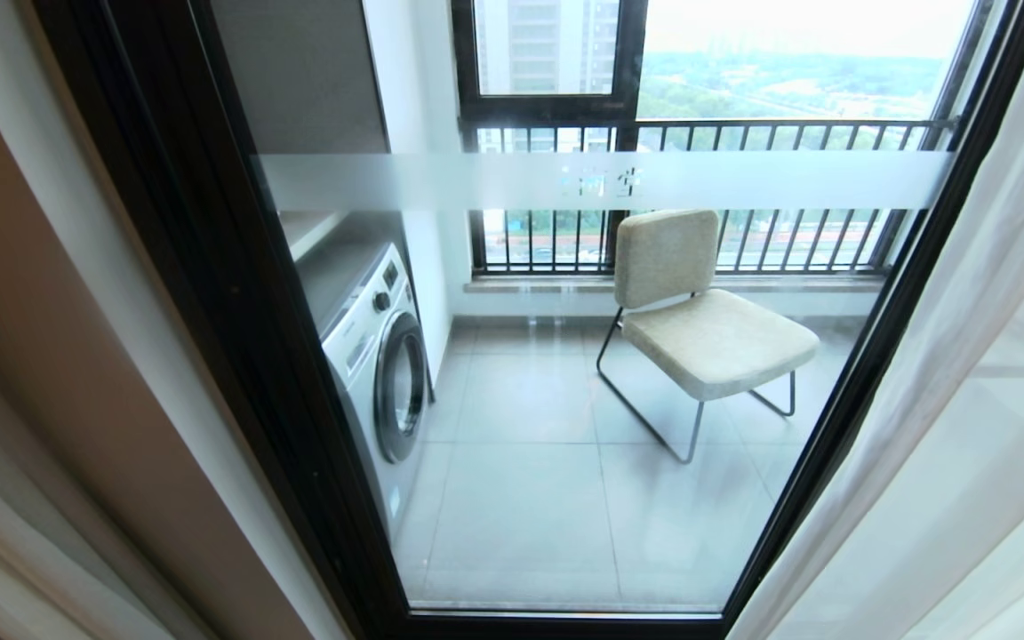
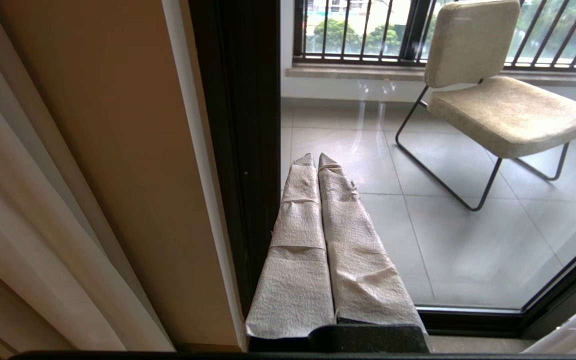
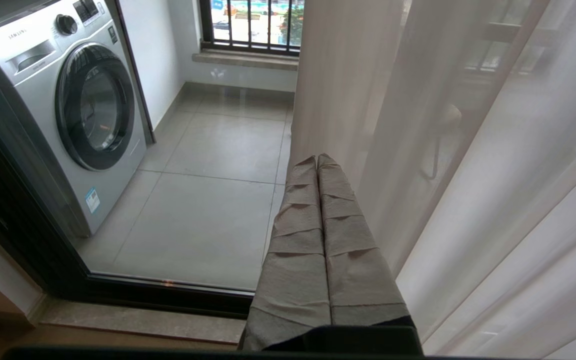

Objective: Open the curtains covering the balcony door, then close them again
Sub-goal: Close the inner curtains on both sides

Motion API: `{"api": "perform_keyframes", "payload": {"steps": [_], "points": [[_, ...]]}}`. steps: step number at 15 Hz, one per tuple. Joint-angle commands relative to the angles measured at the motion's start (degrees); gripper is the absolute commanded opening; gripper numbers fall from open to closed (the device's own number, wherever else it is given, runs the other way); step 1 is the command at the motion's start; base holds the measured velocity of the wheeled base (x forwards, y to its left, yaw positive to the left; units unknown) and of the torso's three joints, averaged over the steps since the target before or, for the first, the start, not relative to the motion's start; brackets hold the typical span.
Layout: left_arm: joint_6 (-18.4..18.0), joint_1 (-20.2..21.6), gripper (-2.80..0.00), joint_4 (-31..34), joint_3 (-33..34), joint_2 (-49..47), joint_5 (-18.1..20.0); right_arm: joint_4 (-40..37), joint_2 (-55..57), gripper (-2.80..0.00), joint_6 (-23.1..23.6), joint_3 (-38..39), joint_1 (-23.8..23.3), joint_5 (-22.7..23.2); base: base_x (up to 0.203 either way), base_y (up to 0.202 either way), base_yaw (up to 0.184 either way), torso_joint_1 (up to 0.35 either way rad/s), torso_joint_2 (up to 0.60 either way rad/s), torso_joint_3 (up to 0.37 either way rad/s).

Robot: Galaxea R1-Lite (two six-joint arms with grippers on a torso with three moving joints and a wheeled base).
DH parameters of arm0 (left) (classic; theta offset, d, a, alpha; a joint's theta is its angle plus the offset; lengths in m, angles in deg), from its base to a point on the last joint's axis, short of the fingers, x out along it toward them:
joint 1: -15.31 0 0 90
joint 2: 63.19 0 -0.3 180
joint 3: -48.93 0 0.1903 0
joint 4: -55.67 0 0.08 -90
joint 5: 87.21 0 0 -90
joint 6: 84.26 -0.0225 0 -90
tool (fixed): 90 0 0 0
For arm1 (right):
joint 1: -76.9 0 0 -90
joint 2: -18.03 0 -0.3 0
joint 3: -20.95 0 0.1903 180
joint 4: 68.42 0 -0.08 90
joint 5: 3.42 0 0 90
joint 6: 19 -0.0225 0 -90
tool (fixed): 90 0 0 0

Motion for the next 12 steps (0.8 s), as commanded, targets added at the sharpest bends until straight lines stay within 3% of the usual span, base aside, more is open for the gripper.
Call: {"api": "perform_keyframes", "payload": {"steps": [1,12], "points": [[0.02,0.01,-2.80,-0.01,0.00,-0.01,-0.02,0.01,-0.02,-2.80,0.06,0.00,0.01,0.05,0.000,0.000,0.000,0.000,0.00,0.000],[0.02,0.01,-2.80,-0.01,0.00,-0.01,-0.10,0.01,-0.02,-2.80,0.06,0.00,0.01,0.05,0.000,0.000,0.000,0.000,0.00,0.000]]}}
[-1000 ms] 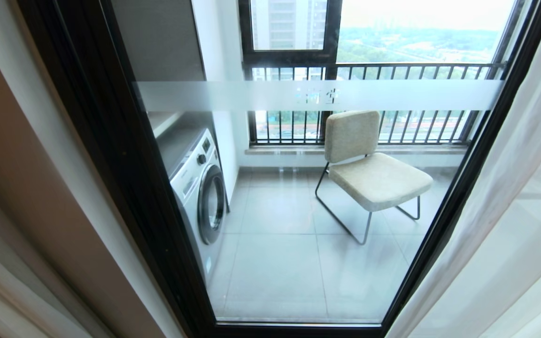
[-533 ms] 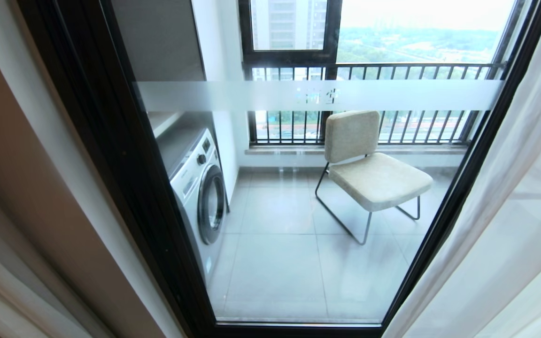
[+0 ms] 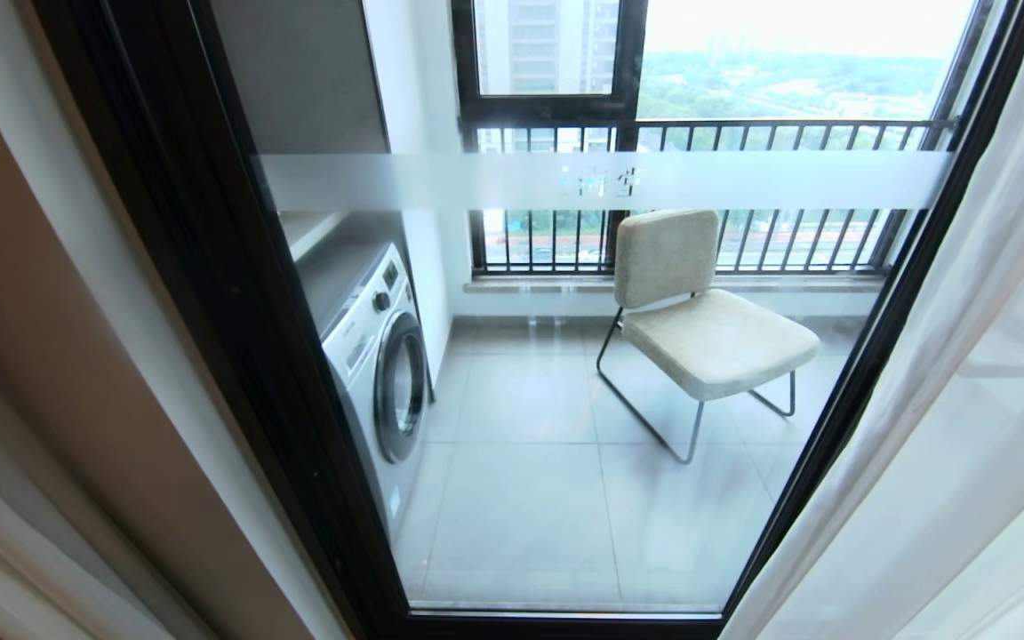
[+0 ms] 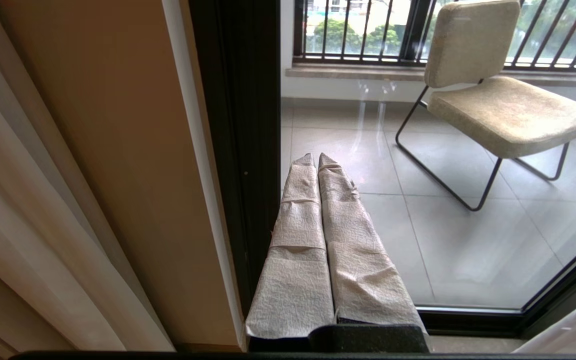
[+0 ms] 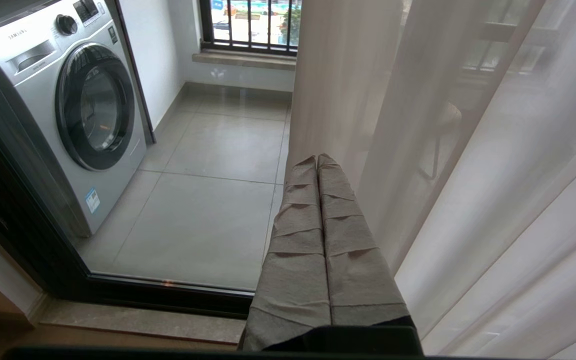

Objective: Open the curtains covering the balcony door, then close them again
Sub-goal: Close the inner curtains on both sides

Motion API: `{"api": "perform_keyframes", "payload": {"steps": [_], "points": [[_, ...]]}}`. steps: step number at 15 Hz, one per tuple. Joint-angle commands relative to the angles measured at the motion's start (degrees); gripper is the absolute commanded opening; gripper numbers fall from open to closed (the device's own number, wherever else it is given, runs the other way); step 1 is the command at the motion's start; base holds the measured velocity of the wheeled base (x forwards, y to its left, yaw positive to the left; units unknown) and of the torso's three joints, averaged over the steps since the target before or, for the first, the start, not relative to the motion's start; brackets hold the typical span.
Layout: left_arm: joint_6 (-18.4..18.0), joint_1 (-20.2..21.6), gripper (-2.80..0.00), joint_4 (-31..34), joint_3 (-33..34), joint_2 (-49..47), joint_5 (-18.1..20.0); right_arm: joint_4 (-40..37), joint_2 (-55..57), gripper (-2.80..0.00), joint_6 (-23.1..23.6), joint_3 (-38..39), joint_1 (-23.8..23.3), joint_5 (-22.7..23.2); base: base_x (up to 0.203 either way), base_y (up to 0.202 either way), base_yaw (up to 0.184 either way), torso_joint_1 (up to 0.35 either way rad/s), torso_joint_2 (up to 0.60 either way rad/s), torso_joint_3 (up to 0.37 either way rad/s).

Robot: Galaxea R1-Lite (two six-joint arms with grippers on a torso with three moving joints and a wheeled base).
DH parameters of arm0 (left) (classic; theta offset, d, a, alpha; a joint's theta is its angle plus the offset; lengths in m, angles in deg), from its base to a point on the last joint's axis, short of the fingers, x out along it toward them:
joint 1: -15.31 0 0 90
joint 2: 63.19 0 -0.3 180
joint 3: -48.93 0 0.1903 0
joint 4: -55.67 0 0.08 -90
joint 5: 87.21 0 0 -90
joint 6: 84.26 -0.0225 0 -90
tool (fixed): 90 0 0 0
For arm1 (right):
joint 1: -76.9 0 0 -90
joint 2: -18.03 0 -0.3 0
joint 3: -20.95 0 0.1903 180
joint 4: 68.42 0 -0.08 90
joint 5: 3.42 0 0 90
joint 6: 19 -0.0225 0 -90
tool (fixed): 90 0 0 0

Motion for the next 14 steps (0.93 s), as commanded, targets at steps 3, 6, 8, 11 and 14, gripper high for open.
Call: {"api": "perform_keyframes", "payload": {"steps": [3,6,8,11,14], "points": [[0.02,0.01,-2.80,-0.01,0.00,-0.01,-0.01,-0.01,-0.02,-2.80,0.03,0.00,0.01,0.05,0.000,0.000,0.000,0.000,0.00,0.000],[-0.06,0.01,-2.80,0.05,0.00,-0.01,-0.06,-0.01,-0.02,-2.80,0.03,0.00,0.01,0.05,0.000,0.000,0.000,0.000,0.00,0.000],[-0.06,0.01,-2.80,0.08,0.00,-0.01,-0.09,-0.01,-0.02,-2.80,0.03,0.00,0.01,0.05,0.000,0.000,0.000,0.000,0.00,0.000],[-0.07,0.01,-2.80,-0.01,0.00,-0.01,-0.01,-0.01,-0.02,-2.80,0.03,0.00,0.01,0.05,0.000,0.000,0.000,0.000,0.00,0.000],[-0.15,0.01,-2.80,0.08,0.00,-0.01,-0.09,-0.01,-0.02,-2.80,0.03,0.00,0.01,0.05,0.000,0.000,0.000,0.000,0.00,0.000]]}}
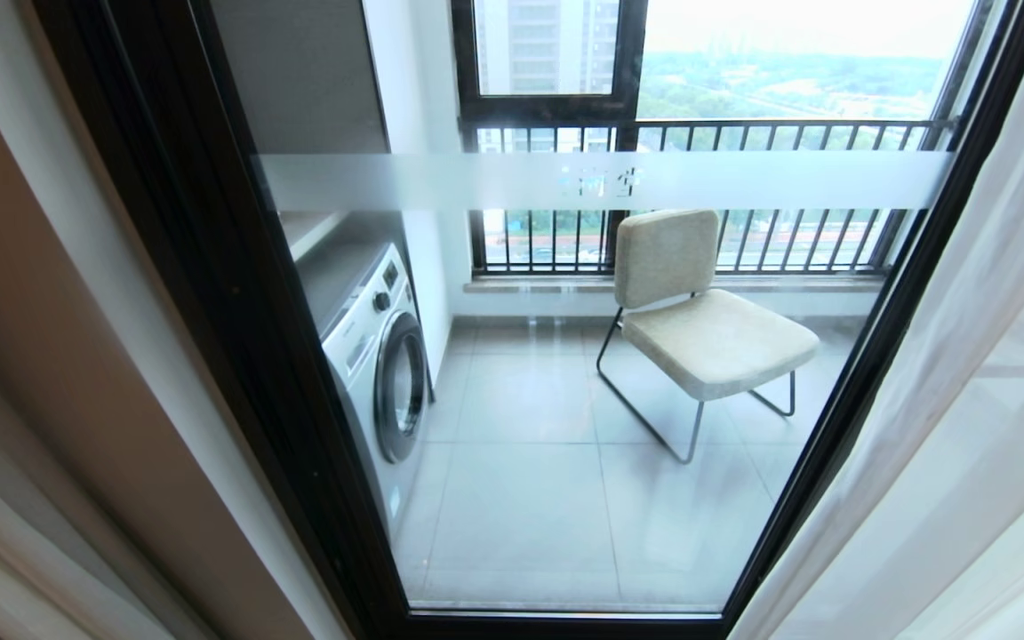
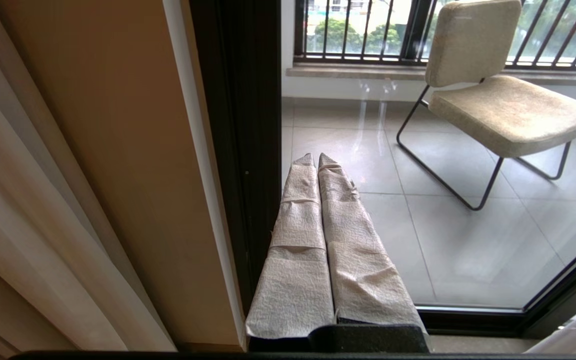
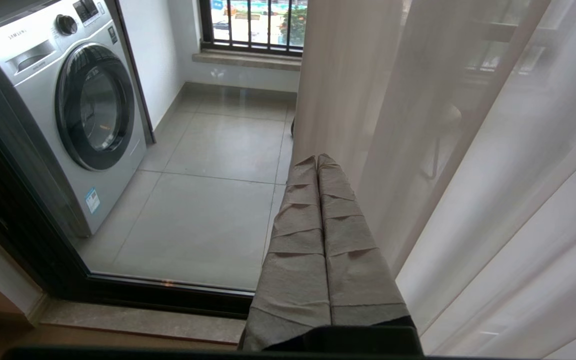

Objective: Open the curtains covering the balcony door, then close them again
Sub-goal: Close the inner curtains on both sides

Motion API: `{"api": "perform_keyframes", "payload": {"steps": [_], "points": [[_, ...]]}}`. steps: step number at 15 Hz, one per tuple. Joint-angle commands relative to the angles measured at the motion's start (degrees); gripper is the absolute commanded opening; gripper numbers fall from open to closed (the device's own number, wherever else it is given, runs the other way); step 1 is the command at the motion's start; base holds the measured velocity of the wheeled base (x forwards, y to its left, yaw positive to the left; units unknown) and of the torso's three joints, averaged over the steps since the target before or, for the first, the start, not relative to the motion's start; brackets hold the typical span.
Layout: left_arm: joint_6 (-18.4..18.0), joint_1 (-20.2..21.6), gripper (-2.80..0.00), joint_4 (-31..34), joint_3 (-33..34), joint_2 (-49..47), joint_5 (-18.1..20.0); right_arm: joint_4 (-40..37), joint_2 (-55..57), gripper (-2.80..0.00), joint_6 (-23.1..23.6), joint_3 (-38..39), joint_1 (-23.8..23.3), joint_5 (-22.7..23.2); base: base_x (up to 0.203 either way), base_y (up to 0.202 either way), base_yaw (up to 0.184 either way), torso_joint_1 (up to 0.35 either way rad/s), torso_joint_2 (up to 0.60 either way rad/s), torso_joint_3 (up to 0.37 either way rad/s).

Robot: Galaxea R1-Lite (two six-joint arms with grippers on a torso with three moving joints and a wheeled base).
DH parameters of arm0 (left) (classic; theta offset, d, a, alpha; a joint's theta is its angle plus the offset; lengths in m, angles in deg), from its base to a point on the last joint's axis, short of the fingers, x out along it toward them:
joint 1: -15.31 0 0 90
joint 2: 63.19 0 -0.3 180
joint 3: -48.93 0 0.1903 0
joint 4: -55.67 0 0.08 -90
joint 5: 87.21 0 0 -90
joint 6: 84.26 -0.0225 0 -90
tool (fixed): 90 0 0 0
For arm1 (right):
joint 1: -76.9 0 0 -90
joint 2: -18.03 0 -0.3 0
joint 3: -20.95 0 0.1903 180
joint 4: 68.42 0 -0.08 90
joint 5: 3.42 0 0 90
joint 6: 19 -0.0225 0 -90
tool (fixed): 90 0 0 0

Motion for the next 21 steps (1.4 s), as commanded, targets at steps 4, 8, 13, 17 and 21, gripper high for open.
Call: {"api": "perform_keyframes", "payload": {"steps": [4,8,13,17,21], "points": [[0.04,0.01,-2.80,0.03,0.00,-0.01,-0.04,0.01,-0.02,-2.80,0.06,0.00,0.01,0.03,0.000,0.000,0.000,0.000,0.00,0.000],[0.07,0.01,-2.80,0.03,0.00,-0.01,-0.13,0.01,-0.02,-2.80,0.06,0.00,0.01,0.03,0.000,0.000,0.000,0.000,0.00,0.000],[0.13,0.01,-2.80,0.03,0.00,-0.01,-0.49,0.01,-0.02,-2.80,0.06,0.00,0.01,0.03,-0.001,0.135,0.000,0.002,0.00,0.003],[0.13,0.01,-2.80,0.03,0.00,-0.01,-0.57,0.01,-0.02,-2.80,0.06,0.00,0.01,0.03,0.000,0.192,0.000,0.001,0.00,0.002],[0.13,0.01,-2.80,0.03,0.00,-0.01,-0.48,0.01,-0.02,-2.80,0.06,0.00,0.01,0.03,0.000,0.067,0.001,0.000,0.00,0.000]]}}
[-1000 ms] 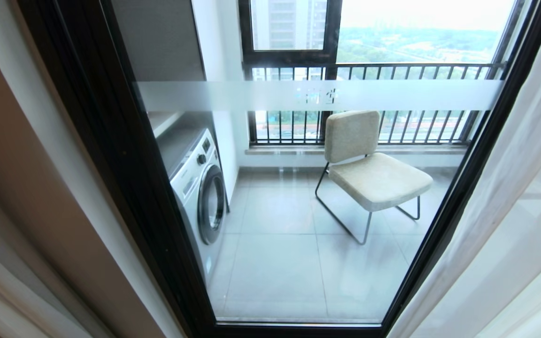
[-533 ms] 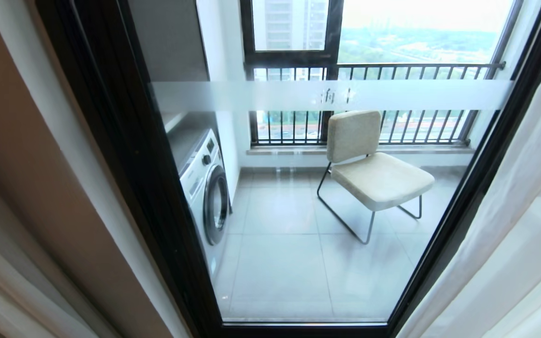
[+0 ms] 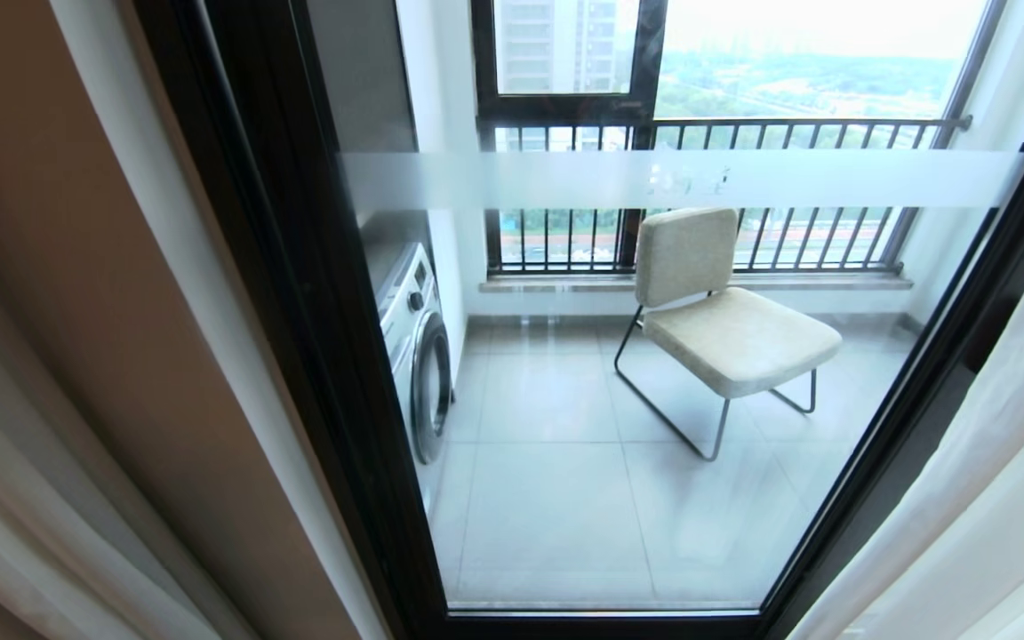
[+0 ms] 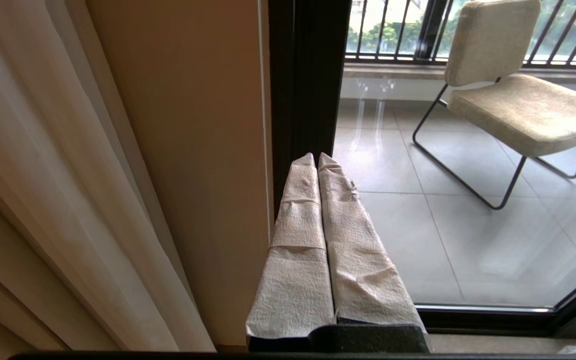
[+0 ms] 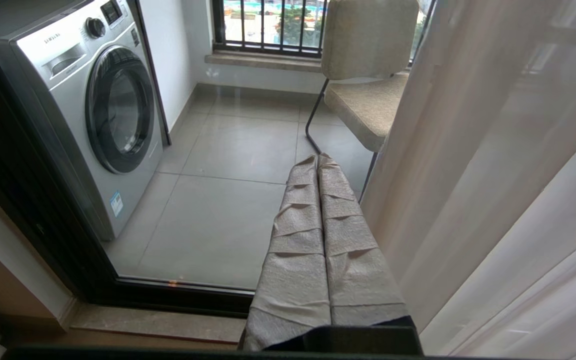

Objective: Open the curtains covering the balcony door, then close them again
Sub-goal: Close the inner curtains on both sides

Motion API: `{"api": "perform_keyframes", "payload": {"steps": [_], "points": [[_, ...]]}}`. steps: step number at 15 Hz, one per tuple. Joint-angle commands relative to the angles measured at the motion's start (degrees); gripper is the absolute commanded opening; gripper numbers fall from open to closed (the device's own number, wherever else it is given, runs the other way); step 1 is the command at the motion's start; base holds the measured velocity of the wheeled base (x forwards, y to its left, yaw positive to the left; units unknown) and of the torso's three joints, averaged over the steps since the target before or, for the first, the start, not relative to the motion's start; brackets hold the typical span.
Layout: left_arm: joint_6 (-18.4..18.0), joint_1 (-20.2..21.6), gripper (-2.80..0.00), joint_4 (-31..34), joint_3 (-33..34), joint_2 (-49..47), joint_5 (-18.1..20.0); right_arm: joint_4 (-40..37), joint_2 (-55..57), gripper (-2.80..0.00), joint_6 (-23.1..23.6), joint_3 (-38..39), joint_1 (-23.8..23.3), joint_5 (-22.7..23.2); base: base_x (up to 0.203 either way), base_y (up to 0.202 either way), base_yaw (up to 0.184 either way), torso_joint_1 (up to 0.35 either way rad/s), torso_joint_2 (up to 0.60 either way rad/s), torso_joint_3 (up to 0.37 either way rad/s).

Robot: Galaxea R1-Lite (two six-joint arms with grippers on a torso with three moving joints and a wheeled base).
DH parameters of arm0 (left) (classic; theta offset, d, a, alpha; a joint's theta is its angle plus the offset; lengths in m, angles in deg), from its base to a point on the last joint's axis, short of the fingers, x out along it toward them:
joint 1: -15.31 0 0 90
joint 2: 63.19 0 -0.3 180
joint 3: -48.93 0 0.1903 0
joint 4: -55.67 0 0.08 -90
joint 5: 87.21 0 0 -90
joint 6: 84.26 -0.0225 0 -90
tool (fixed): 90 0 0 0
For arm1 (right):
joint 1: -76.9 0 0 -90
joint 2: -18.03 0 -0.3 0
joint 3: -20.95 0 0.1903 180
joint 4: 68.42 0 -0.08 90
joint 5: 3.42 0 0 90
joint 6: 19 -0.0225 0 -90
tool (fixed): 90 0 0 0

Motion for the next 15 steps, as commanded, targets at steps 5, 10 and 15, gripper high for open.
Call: {"api": "perform_keyframes", "payload": {"steps": [5,10,15], "points": [[0.07,-0.01,-2.80,-0.11,0.00,-0.01,0.05,0.01,-0.02,-2.80,0.03,0.00,-0.01,0.02,0.000,0.000,0.000,0.000,0.00,0.000],[0.06,-0.01,-2.80,-0.12,0.00,-0.01,0.16,0.01,-0.02,-2.80,0.03,0.00,-0.01,0.02,0.000,0.000,0.000,0.000,0.00,0.000],[0.17,-0.01,-2.80,0.16,-5.04,-0.01,-0.02,0.01,-0.02,-2.80,0.03,0.00,-0.01,0.02,0.000,0.000,0.000,0.000,0.00,0.000]]}}
